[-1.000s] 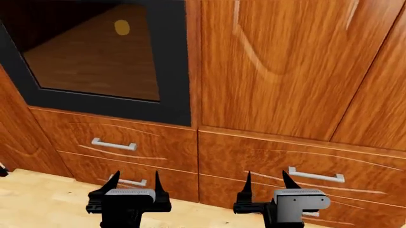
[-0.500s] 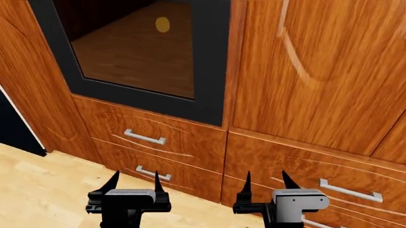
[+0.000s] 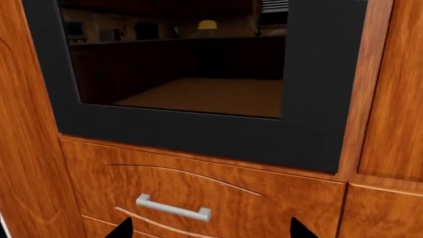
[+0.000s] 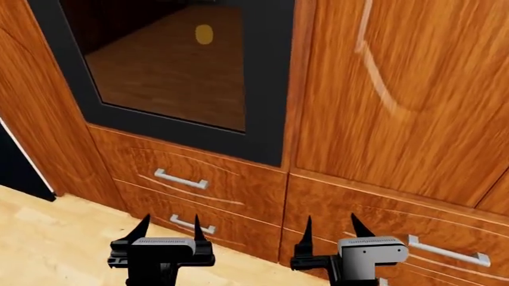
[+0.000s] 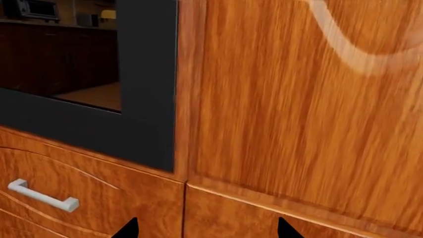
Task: Open the oven door
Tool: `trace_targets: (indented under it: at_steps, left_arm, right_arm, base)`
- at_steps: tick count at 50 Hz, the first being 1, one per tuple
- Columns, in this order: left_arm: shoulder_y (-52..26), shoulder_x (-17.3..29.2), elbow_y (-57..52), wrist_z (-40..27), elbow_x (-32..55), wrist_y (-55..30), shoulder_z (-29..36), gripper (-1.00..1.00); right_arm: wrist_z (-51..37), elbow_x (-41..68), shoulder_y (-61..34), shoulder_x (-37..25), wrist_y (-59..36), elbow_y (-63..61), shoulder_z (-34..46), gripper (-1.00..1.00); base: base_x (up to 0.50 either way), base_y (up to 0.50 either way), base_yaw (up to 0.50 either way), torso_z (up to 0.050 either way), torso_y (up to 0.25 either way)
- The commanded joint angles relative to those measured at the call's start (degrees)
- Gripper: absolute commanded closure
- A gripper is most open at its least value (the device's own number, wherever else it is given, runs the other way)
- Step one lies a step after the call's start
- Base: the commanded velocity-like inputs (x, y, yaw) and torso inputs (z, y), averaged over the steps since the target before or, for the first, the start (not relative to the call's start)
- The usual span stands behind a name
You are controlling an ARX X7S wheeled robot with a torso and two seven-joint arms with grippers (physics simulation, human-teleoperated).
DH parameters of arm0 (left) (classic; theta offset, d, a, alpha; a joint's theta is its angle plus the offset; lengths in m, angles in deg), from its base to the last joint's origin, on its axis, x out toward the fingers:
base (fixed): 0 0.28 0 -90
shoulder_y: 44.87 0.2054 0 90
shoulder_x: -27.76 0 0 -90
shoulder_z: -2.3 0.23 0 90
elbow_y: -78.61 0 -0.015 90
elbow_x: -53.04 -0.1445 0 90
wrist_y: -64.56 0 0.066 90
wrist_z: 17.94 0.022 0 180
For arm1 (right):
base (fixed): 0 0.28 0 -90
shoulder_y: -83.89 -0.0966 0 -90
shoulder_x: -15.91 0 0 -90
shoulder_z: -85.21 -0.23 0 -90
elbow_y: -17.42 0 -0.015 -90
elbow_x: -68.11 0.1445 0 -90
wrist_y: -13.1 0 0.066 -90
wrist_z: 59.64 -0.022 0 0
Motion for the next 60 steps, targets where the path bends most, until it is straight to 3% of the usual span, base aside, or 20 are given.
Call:
trace_targets:
  at_steps: [1,16,32,46,53,57,60]
  left_arm:
    - [-0.17,0.46,0.31,-0.50,0.44,0.21,0.56,-1.00]
    - [-0.22,0.98,0.27,-1.17,0.89,0.20,1.22,-1.00]
    - [-0.42,1.50,0.40,-1.75,1.35,0.36,1.83,-1.00]
    - [-0.86,2.12,-0.40,-2.40,2.61,-1.18,1.61,-1.00]
    - [3.74,11.75,-5.94,1.10,2.84,-7.42,-0.14,-1.00]
    - [5.88,20.12,-12.02,-5.16,-9.79,-11.23,-2.54,-1.00]
    - [7.00,27.99,-21.42,-7.54,-20.17,-19.49,-6.51,-1.00]
  right_arm:
    - [-0.30,0.28,-0.03,-0.51,0.13,-0.08,0.76,-1.00]
    - [-0.71,1.27,-0.16,-0.92,-0.42,-0.25,1.21,-1.00]
    - [-1.11,1.91,-0.29,-1.38,-0.07,-0.12,1.82,-1.00]
    - [-1.74,1.81,-0.39,-1.84,-0.06,0.06,2.49,-1.00]
    - [-1.44,2.12,-0.72,-2.11,-0.84,0.36,3.05,-1.00]
    - [-1.06,2.38,-0.94,-2.30,-1.11,0.41,3.45,-1.00]
    - [-0.97,2.43,-0.99,-2.44,-1.38,0.26,3.71,-1.00]
  base:
    - [0.16,0.26,0.00,0.000,0.000]
    - [0.17,0.19,0.00,0.000,0.000]
    - [0.33,-0.16,0.00,0.000,0.000]
    - [0.00,0.00,0.00,0.000,0.000]
    - [0.00,0.00,0.00,0.000,0.000]
    - [0.00,0.00,0.00,0.000,0.000]
    - [0.00,0.00,0.00,0.000,0.000]
